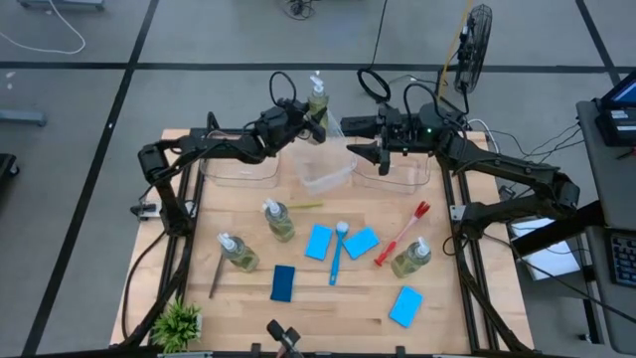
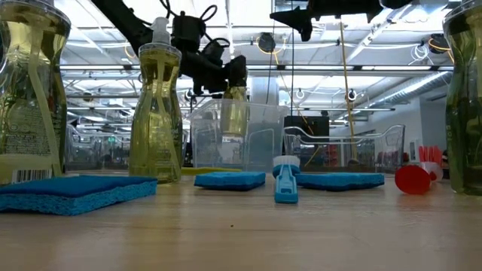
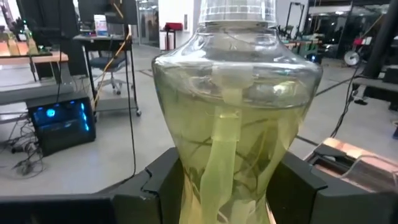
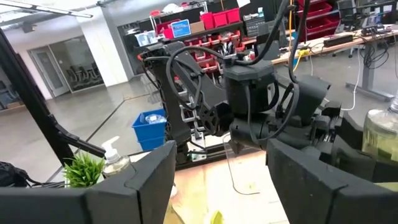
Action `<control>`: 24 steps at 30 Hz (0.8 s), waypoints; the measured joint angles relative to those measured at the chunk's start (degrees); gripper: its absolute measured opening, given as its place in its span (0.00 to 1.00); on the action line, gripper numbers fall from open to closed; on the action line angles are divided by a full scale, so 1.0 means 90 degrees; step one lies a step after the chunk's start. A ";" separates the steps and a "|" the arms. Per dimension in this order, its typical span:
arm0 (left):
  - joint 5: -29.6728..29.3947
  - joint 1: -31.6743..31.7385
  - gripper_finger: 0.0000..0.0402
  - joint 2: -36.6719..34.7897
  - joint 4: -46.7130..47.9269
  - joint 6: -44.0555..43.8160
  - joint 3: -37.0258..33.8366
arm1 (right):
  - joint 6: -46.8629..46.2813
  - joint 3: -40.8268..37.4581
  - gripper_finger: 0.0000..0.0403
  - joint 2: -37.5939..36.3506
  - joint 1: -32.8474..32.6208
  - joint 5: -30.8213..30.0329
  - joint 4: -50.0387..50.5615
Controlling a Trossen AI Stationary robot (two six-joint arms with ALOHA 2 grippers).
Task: Pick & Place Kitchen Sink Supplies
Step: Put the yellow dish soap into the white bin
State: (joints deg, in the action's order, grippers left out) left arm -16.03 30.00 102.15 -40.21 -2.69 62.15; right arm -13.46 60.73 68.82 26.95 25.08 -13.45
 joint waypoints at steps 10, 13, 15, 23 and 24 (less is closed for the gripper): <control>0.0112 -0.0002 0.46 0.0005 0.0648 0.0252 0.0000 | 0.0078 0.0000 0.59 -0.0002 0.0001 -0.0005 -0.0230; 0.0129 0.0022 0.46 0.0005 0.0627 0.0232 0.0000 | 0.0076 0.0000 0.59 -0.0002 0.0001 -0.0005 -0.0228; 0.0211 0.0063 0.46 0.0002 0.0624 0.0169 0.0000 | 0.0077 0.0000 0.59 -0.0002 0.0001 -0.0005 -0.0232; 0.0847 0.0183 0.46 0.0379 0.0413 -0.0211 -0.0002 | 0.0076 0.0000 0.59 -0.0002 -0.0003 0.0000 -0.0231; 0.0838 0.0198 0.46 0.0384 0.0432 -0.0166 -0.0002 | 0.0076 0.0000 0.59 -0.0002 -0.0003 -0.0002 -0.0231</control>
State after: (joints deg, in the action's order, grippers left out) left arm -8.49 31.78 105.60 -36.33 -4.19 62.13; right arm -12.78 60.73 68.79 26.92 25.06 -15.53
